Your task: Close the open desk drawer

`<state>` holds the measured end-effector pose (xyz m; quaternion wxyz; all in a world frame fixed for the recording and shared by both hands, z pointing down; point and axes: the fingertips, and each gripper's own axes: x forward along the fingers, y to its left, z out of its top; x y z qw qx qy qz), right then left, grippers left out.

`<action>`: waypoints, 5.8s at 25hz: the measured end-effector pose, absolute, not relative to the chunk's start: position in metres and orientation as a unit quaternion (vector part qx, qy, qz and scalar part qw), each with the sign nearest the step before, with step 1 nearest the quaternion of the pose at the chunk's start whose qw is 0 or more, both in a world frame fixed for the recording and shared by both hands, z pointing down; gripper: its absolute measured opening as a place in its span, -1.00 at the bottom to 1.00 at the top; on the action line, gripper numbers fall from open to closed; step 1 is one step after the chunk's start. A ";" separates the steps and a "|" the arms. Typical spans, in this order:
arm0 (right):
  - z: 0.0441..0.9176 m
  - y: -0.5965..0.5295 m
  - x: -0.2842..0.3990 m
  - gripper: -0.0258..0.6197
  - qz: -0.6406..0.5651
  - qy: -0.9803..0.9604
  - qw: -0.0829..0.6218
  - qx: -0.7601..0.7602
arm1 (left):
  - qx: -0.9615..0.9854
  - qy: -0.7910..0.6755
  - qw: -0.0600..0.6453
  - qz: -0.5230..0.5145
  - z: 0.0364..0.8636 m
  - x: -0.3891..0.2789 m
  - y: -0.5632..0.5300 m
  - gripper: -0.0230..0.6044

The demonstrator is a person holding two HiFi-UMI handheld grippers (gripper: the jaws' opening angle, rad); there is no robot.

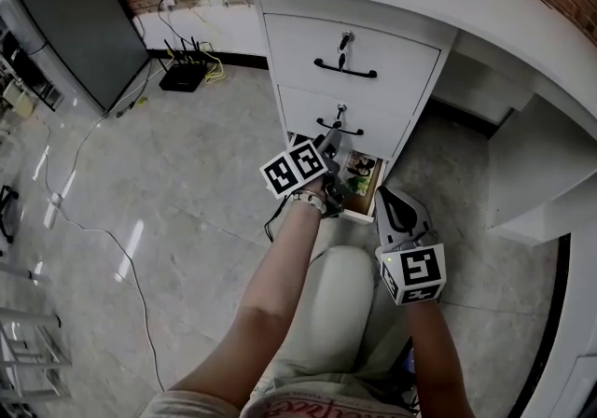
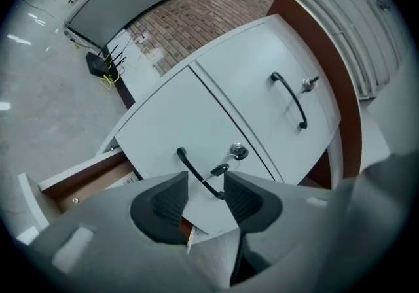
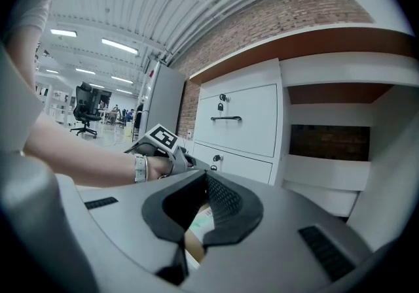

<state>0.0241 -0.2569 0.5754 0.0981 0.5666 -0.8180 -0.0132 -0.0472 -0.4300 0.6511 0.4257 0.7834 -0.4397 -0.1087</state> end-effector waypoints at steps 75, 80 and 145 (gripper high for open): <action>0.647 -0.206 -0.007 -0.89 -0.009 -0.888 0.121 0.444 | 0.855 -0.457 0.244 -0.028 0.719 -0.120 -0.249 -0.43; 0.689 -0.219 -0.013 -0.89 0.015 -0.891 0.134 0.433 | 0.828 -0.463 0.314 -0.038 0.767 -0.113 -0.263 -0.43; 0.821 -0.238 0.016 -0.89 0.088 -0.871 0.199 0.441 | 0.651 -0.410 0.589 -0.249 0.866 -0.063 -0.386 -0.81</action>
